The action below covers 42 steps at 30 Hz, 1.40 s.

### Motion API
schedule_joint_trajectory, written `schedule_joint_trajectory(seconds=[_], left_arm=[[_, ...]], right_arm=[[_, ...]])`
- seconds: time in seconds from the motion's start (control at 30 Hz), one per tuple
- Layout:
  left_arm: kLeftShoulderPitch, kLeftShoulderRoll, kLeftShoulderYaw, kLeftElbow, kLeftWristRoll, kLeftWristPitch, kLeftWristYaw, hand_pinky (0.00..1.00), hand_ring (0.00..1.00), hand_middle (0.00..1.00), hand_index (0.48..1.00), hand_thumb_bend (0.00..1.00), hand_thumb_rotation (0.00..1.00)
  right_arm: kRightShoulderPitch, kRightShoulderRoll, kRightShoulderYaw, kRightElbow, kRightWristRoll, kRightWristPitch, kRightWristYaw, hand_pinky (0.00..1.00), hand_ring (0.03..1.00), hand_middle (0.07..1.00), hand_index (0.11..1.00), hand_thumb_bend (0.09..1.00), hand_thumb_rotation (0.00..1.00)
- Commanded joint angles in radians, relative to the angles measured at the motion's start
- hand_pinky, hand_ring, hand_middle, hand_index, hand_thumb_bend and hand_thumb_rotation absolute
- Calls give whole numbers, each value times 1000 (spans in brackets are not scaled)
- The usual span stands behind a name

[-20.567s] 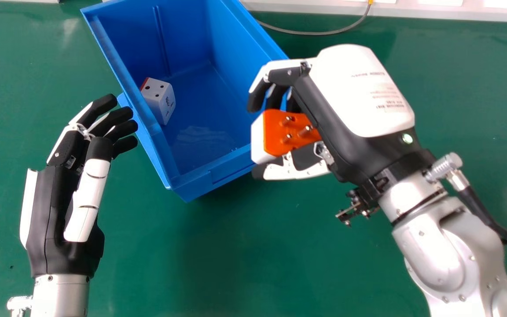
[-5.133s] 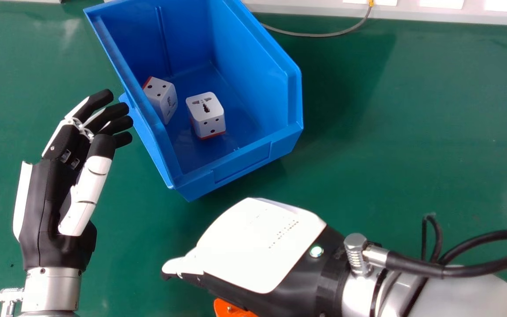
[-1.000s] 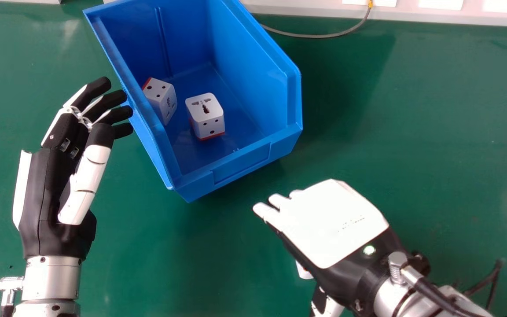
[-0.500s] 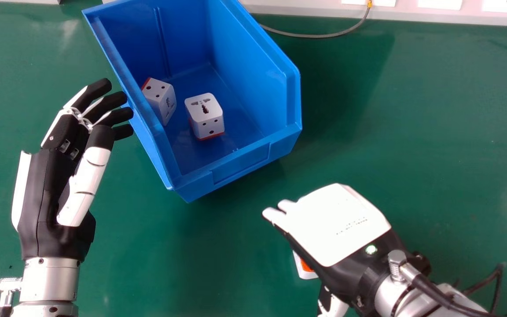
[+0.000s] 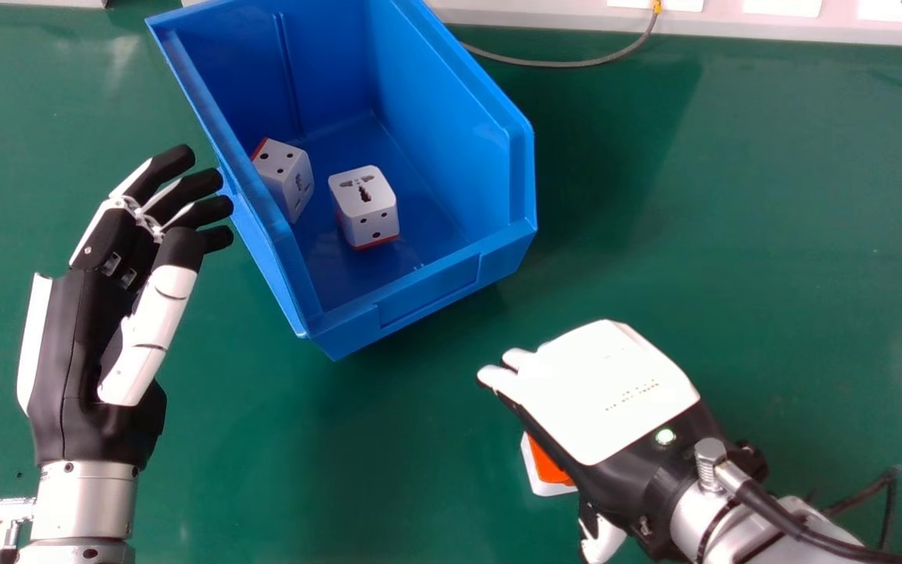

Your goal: Pick all objects and put in blue box

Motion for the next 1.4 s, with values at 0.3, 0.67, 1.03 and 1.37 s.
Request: schedule_joint_trajectory(seconds=[0.3, 0.67, 1.03, 1.37], left_arm=[[-5, 5, 8, -4, 1, -29, -7, 747, 766, 790, 804, 692, 596], [-1, 6, 6, -17, 9, -24, -2, 745, 764, 786, 798, 686, 600], [-3, 4, 7, -16, 8, -26, -2, 744, 764, 787, 797, 688, 600], [-9, 6, 11, 0, -1, -33, -10, 743, 765, 789, 797, 691, 598]], right_arm=[[-29, -27, 17, 84, 22, 28, -129, 712, 839, 872, 851, 715, 44], [-53, -52, 32, 154, 34, 54, -177, 711, 838, 870, 846, 702, 15], [-69, -63, 42, 209, 41, 91, -206, 713, 836, 870, 845, 695, 6], [-92, -76, 56, 255, 48, 110, -236, 716, 832, 868, 843, 691, 2]])
